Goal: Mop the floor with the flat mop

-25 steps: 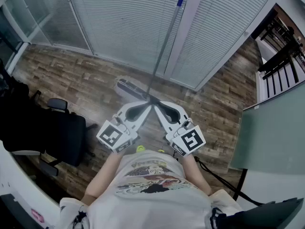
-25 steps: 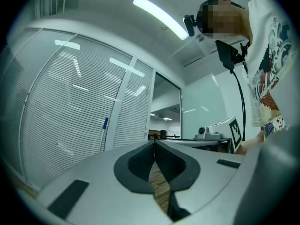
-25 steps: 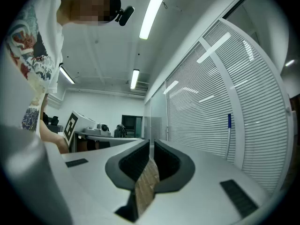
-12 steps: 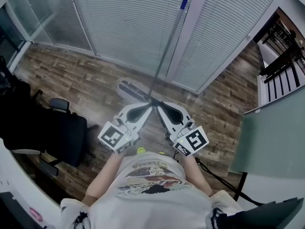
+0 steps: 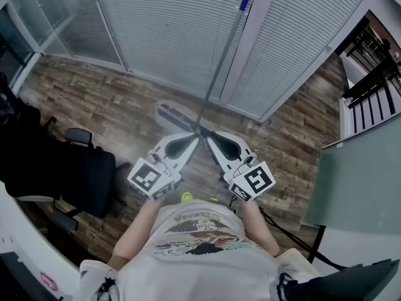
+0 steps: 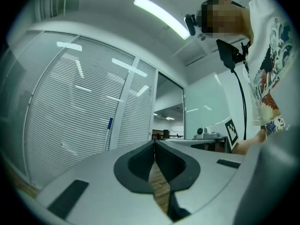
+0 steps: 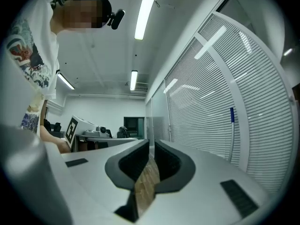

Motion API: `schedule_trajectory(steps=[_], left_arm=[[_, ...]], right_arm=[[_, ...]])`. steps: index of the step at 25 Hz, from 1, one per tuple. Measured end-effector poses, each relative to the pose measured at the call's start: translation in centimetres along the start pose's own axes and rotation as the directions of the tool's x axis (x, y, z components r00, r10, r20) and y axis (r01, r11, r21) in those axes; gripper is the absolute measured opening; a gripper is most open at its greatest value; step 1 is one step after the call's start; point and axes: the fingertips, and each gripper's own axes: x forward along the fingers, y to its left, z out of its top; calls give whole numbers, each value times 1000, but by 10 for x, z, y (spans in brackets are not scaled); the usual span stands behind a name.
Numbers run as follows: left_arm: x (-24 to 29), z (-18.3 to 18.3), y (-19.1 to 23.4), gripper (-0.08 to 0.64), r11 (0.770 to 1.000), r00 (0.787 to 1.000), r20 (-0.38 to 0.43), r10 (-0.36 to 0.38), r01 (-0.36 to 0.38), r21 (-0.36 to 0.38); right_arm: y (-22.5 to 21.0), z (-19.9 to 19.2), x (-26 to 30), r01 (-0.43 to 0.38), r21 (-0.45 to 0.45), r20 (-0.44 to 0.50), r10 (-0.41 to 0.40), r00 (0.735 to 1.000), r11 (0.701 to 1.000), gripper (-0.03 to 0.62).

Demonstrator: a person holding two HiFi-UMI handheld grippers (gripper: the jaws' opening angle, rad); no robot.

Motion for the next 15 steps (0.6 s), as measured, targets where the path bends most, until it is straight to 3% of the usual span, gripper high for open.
schedule_trajectory(steps=[9,15], left_arm=[[-7,3,18,9,1000,1000,15,5,-5,18],[8,-4,23,9,999,1000,-2,-23,23,26]], right_arm=[[-5,-4,16,24,-60,-40,-26,999,998,43],[-17,-18,23,19,-45,-102,-24,995,999,41]])
